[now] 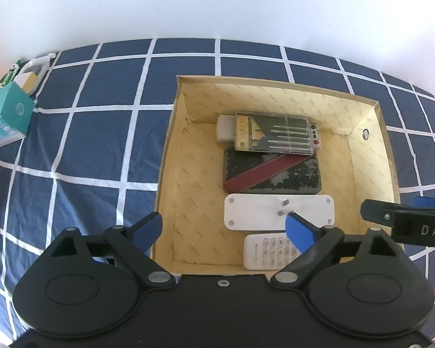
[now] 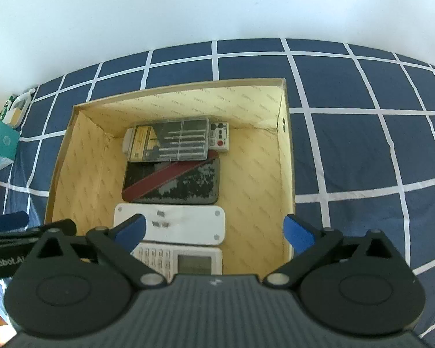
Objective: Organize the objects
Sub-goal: 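Open both tools and lift them away from the box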
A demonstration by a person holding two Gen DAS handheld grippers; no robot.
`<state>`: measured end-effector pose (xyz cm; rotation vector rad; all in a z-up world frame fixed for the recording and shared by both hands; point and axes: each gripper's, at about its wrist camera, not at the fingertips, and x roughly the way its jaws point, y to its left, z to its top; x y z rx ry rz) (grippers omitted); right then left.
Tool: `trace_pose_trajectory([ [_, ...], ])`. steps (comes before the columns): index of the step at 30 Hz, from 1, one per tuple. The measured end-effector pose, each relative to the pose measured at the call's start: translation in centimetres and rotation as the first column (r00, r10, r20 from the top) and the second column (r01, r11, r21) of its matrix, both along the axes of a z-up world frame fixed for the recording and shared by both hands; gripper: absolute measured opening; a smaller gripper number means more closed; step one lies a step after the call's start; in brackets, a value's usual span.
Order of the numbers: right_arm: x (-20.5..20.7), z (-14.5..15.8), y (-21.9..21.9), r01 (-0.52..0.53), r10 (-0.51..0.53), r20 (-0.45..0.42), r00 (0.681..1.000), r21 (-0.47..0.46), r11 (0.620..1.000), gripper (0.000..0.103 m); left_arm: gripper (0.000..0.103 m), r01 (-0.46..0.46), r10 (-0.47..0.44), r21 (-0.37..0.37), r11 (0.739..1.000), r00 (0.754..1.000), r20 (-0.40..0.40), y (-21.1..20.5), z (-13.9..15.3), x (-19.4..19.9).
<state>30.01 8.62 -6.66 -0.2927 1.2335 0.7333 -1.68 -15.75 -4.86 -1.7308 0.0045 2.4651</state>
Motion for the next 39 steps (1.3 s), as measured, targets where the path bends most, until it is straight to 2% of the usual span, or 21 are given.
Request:
trace_pose_trajectory([
  [6,-0.7,0.4,-1.3,0.011,-0.011,-0.005,1.000,-0.003,1.000,0.103,0.103,0.005,-0.005,-0.025,1.000,1.000,-0.009,-0.4,0.4,1.1],
  [39,-2.0,1.7,-3.2,0.032,-0.032,0.012,0.999,-0.006,0.999,0.103,0.103,0.006,-0.007,-0.039,0.999,1.000,-0.025,-1.1,1.4,2.3],
])
